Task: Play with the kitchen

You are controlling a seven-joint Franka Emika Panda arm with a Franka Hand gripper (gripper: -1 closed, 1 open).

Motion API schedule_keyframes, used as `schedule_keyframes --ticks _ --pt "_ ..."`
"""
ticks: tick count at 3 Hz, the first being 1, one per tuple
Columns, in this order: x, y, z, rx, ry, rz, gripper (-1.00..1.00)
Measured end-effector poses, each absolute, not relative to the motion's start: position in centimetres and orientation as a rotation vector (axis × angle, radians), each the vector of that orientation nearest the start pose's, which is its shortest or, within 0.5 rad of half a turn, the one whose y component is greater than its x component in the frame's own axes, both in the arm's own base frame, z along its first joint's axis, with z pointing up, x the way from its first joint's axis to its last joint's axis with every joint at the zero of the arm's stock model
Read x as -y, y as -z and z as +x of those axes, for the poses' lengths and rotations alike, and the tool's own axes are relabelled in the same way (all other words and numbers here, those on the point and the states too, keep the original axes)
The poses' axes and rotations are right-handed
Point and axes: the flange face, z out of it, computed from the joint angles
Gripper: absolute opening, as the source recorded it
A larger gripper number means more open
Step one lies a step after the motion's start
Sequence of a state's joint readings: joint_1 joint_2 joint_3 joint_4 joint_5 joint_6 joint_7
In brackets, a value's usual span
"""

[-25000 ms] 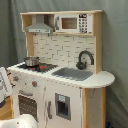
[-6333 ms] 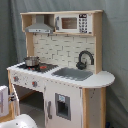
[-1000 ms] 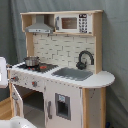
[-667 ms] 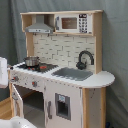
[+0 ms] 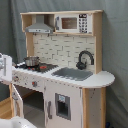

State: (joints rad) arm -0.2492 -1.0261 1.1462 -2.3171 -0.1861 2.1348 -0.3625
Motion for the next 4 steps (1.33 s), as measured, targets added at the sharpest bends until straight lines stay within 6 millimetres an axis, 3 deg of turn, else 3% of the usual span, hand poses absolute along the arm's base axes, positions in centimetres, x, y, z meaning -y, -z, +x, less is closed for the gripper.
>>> schedule_keyframes --ticks 1,2,4 --pt "-38.5 -52.2 22.7 -1.246 -0.502 1.713 1.00" --pt "-37.7 -52.0 23.7 -1.337 -0.435 1.753 1.00" --pt "-37.8 -48.5 26.4 -1.537 -0.306 1.843 1.00"
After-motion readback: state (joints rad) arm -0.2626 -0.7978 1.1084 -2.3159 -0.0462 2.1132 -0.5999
